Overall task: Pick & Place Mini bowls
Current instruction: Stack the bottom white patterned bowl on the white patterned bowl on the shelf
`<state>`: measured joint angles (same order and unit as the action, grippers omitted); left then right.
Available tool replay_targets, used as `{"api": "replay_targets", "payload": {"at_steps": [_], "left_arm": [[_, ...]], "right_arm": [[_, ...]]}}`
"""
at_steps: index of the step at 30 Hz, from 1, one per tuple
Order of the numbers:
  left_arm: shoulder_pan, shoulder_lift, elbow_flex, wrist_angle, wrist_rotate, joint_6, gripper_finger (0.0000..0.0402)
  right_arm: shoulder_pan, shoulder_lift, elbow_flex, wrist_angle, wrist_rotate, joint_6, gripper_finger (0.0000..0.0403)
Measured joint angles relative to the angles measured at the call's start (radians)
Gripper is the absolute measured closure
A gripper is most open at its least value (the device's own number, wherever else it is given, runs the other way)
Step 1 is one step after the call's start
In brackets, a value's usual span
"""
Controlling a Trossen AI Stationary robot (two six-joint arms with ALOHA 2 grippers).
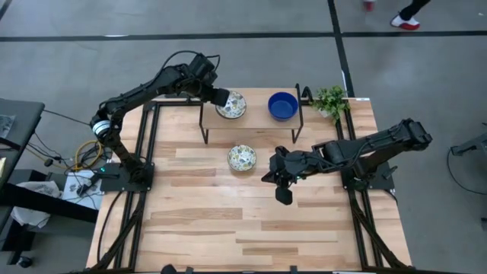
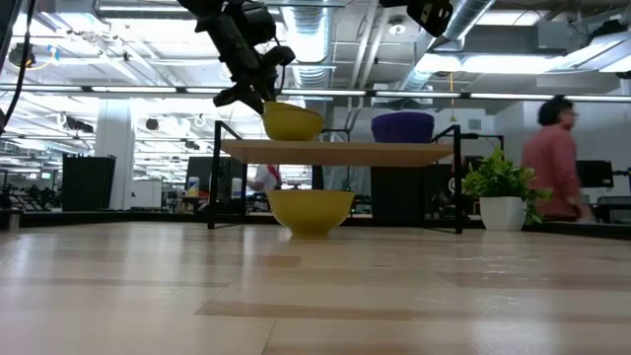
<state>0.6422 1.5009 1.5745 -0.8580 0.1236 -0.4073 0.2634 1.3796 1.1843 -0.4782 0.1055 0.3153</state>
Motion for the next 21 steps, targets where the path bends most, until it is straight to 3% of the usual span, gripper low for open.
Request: {"api": "replay_targets", "payload": {"at_steps": [15,21], "left_arm": [[0.000,-0.038,0.000,0.049,-0.018,0.093,0.0319],[0.000,-0.051,0.000,0.066,-0.019,0.120,0.0290]], "right_arm": [[-0.002,0.000,0.000,0.000,0.003,0.009,0.0402],[-0.002,0.000,0.000,0.000,0.002,0.011,0.0402]]}}
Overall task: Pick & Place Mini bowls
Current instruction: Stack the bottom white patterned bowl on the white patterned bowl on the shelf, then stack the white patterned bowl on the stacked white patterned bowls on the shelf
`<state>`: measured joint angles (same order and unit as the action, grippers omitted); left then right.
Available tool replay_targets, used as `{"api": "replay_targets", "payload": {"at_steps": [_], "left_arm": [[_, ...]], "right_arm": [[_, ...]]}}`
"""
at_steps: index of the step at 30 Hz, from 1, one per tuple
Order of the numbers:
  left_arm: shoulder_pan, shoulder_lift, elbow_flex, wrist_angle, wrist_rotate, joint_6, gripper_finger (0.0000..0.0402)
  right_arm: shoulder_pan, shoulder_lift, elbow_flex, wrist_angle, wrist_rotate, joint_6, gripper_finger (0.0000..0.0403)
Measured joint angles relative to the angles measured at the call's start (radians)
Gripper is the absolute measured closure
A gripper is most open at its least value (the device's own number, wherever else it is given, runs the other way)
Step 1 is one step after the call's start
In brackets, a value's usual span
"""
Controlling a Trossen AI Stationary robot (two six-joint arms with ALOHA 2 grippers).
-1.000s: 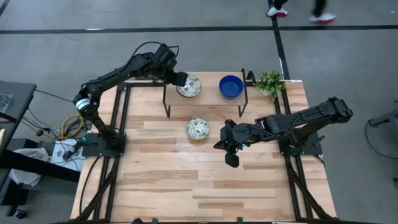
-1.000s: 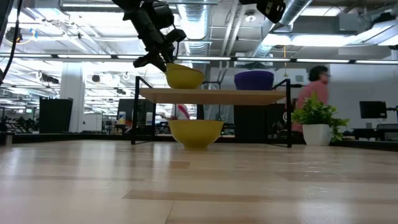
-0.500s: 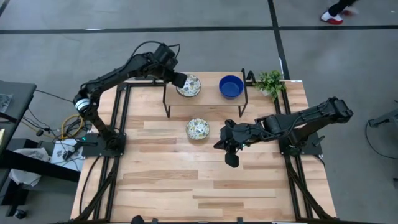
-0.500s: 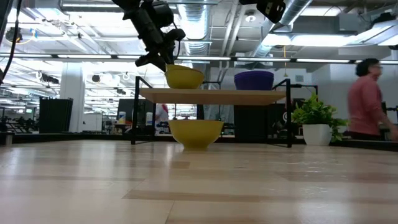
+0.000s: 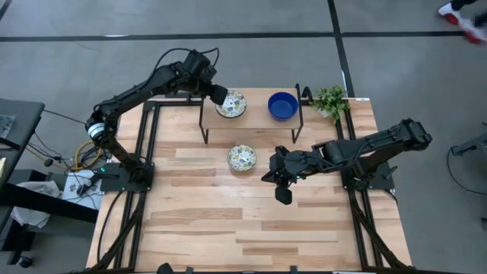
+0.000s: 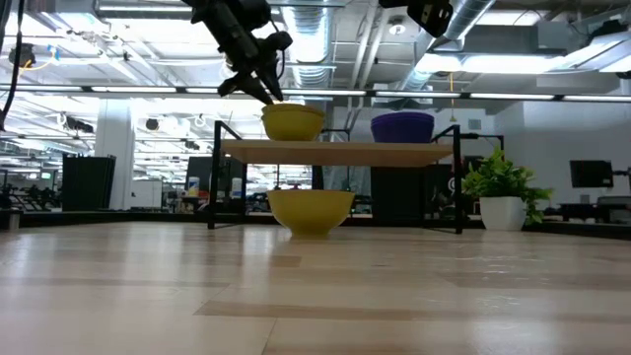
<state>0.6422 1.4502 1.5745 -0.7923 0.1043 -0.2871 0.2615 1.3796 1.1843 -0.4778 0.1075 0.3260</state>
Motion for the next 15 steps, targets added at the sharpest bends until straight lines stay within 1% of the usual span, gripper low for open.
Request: {"api": "replay_targets", "payload": {"at_steps": [4,7,10,13,15], "left_arm": [[-0.002,-0.004,0.000,0.020,-0.008,0.003,0.0267],[-0.020,-0.004,0.000,0.040,-0.001,0.015,0.0259],[-0.062,-0.004,0.000,0.042,0.009,0.027,0.0258],[-0.113,-0.013,0.000,0.041,0.067,0.079,0.0258],[-0.155,-0.033,0.000,0.041,0.080,0.097,0.0260]], "right_arm": [[0.000,0.000,0.000,0.000,-0.001,0.016,0.0402],[0.000,0.000,0.000,0.000,-0.002,0.020,0.0402],[0.000,0.000,0.000,0.003,-0.002,0.026,0.0402],[0.000,0.000,0.000,0.008,0.003,0.025,0.0402],[0.000,0.000,0.000,0.004,0.022,0.025,0.0402]]}}
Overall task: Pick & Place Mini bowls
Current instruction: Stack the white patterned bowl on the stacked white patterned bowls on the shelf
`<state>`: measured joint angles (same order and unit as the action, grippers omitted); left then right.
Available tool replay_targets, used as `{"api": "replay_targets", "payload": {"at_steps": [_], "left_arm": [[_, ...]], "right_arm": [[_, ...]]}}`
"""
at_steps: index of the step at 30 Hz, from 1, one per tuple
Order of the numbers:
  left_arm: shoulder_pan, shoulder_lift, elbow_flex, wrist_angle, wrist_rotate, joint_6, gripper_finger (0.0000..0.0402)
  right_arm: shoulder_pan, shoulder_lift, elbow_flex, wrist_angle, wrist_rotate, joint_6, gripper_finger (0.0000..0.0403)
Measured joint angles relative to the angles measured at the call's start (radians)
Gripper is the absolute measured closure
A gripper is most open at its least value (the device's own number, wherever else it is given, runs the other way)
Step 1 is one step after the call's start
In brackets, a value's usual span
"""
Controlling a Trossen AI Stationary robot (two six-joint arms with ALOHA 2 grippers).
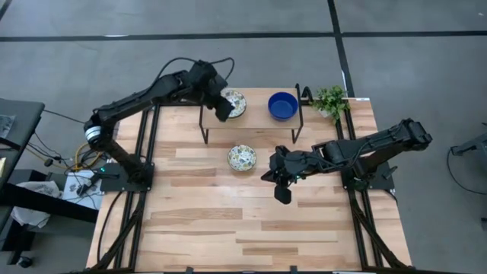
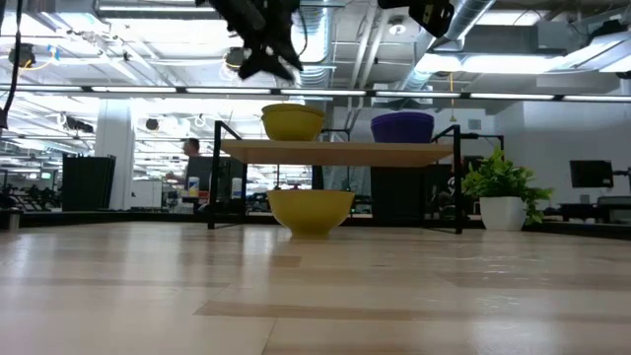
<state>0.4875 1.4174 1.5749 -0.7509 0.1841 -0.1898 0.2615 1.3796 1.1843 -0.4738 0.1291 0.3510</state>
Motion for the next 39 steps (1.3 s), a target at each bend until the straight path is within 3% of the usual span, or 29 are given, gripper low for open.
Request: {"api": "replay_targets", "payload": {"at_steps": [8,14,22,25,31,39], "left_arm": [[-0.216,-0.112,0.000,0.000,0.000,0.066,0.0279],[-0.414,-0.164,0.000,-0.012,0.000,0.081,0.0286],[-0.640,-0.202,-0.013,-0.029,-0.059,0.039,0.0288],[-0.734,-0.244,-0.095,0.018,-0.161,0.025,0.0289],[-0.864,-0.364,-0.331,0.231,-0.390,-0.029,0.0289],[-0.893,-0.540,-0.631,0.402,-0.527,-0.162,0.0289]], "right_arm": [[-0.006,0.010,0.001,-0.046,0.007,-0.010,0.0398],[-0.039,0.056,-0.002,-0.075,0.017,-0.055,0.0369],[-0.082,0.098,0.001,0.045,0.053,-0.078,0.0374],[-0.099,0.110,0.002,0.054,0.046,-0.095,0.0379],[-0.134,0.162,0.000,0.064,-0.069,-0.155,0.0358],[-0.133,0.271,0.015,0.108,-0.079,-0.282,0.0292]]}}
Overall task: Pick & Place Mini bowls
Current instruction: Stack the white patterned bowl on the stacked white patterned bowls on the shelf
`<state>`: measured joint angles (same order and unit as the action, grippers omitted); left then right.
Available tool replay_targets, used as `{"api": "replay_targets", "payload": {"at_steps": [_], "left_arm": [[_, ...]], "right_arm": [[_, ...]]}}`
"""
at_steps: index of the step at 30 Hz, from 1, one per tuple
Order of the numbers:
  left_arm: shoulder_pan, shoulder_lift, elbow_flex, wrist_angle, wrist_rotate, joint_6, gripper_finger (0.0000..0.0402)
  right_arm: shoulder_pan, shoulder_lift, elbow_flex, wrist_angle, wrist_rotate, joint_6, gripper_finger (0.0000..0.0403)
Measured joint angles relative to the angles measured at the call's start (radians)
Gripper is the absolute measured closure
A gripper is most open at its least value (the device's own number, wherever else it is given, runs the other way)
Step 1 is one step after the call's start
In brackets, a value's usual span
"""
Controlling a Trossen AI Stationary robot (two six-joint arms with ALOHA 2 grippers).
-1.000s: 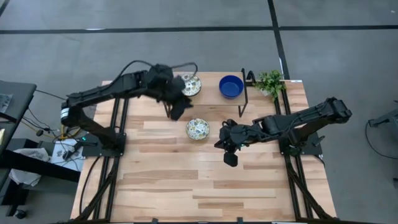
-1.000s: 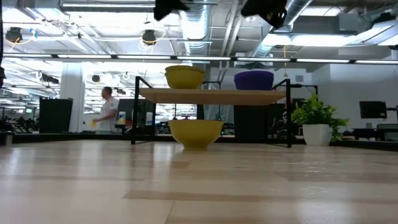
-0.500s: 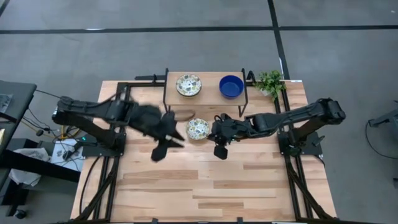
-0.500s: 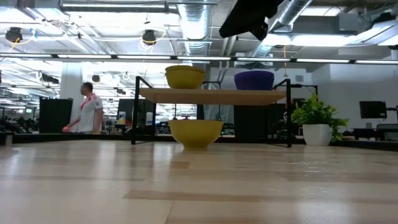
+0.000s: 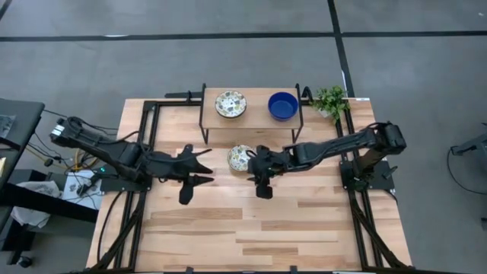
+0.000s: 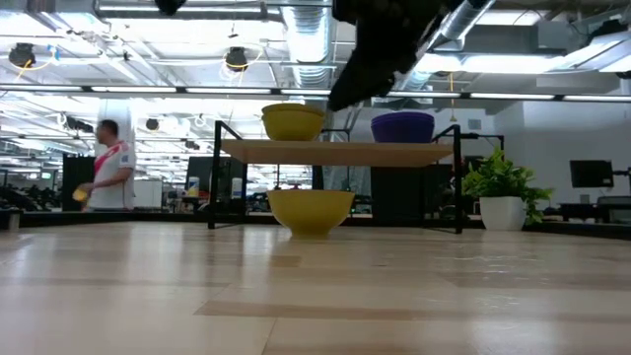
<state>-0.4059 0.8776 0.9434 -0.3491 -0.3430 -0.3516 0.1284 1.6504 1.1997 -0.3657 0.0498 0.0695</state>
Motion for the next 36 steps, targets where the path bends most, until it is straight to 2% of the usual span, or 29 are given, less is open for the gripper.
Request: {"api": "replay_targets", "payload": {"at_steps": [5,10,23,36], "left_arm": [[0.013,-0.041,-0.118,0.062,-0.008,-0.031,0.0289],[0.014,-0.040,-0.170,0.068,-0.028,-0.072,0.0289],[0.015,-0.031,-0.189,0.083,-0.035,-0.073,0.0289],[0.015,-0.032,-0.188,0.083,-0.035,-0.076,0.0289]], "right_arm": [[0.000,0.033,0.019,0.005,0.030,-0.168,0.0257],[-0.007,0.076,0.023,0.031,0.036,-0.306,0.0243],[-0.067,0.168,0.031,0.020,0.058,-0.359,0.0260],[-0.058,0.204,0.032,0.004,0.058,-0.358,0.0262]]}}
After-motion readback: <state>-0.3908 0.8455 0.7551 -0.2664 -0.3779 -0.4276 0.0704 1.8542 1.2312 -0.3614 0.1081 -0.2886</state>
